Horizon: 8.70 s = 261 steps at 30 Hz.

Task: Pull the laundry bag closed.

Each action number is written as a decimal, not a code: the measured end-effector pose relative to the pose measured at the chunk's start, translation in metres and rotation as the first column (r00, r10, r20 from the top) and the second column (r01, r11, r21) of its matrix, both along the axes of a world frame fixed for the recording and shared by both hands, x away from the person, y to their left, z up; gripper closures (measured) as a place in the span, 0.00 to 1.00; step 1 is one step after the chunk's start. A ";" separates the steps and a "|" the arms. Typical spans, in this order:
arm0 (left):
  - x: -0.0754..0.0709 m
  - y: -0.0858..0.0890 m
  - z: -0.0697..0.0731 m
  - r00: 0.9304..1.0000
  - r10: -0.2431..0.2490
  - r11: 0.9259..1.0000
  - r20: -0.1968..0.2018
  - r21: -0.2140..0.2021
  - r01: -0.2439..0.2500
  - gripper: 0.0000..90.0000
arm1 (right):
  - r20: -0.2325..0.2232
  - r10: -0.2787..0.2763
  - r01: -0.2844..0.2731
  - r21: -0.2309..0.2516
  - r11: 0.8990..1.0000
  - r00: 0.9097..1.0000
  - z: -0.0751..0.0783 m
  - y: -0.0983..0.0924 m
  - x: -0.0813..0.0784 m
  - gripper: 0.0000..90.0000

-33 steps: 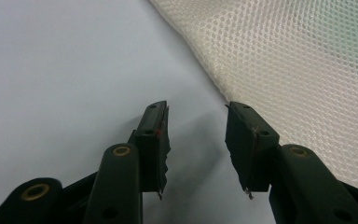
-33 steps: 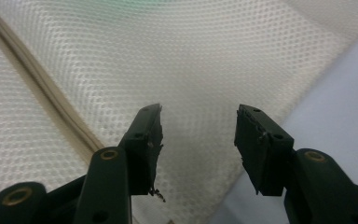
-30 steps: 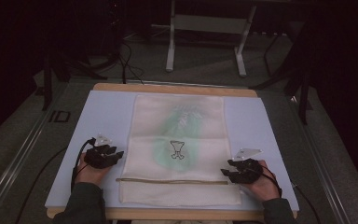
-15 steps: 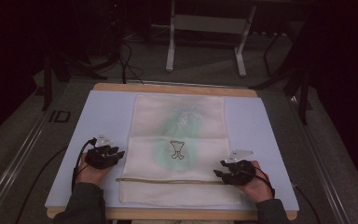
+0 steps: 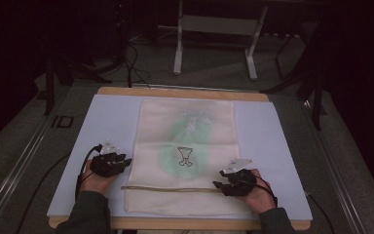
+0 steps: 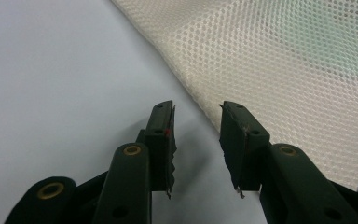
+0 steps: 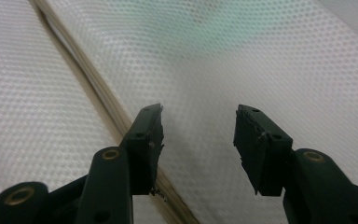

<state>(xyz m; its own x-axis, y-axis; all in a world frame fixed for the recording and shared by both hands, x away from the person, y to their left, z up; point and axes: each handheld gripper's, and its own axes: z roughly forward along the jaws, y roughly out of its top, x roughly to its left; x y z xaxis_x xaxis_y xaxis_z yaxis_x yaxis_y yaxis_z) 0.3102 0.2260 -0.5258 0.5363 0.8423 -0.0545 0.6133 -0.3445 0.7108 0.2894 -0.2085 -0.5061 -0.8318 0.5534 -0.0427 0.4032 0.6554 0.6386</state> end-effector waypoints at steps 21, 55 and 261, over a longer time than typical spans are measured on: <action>0.000 -0.002 0.000 0.999 -0.043 0.999 -0.009 -0.013 0.042 0.72 | -0.006 0.180 -0.180 -0.024 0.983 0.984 0.006 0.072 0.004 0.58; -0.001 -0.013 -0.003 0.974 -0.216 0.976 -0.067 -0.010 0.216 0.99 | -0.002 0.369 -0.369 -0.020 0.929 0.929 0.007 0.160 -0.004 0.59; -0.025 -0.008 0.000 0.944 -0.263 0.965 -0.198 -0.048 0.259 1.00 | -0.033 0.447 -0.448 -0.092 0.889 0.894 -0.007 0.237 -0.009 0.91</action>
<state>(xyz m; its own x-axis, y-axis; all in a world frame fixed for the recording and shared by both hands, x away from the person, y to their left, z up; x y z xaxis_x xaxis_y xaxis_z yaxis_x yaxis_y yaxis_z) 0.2854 0.2177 -0.5260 0.7134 0.6717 -0.1996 0.6343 -0.4980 0.5913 0.2804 0.0283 -0.5132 -0.9910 0.1161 -0.0662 0.0591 0.8251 0.5619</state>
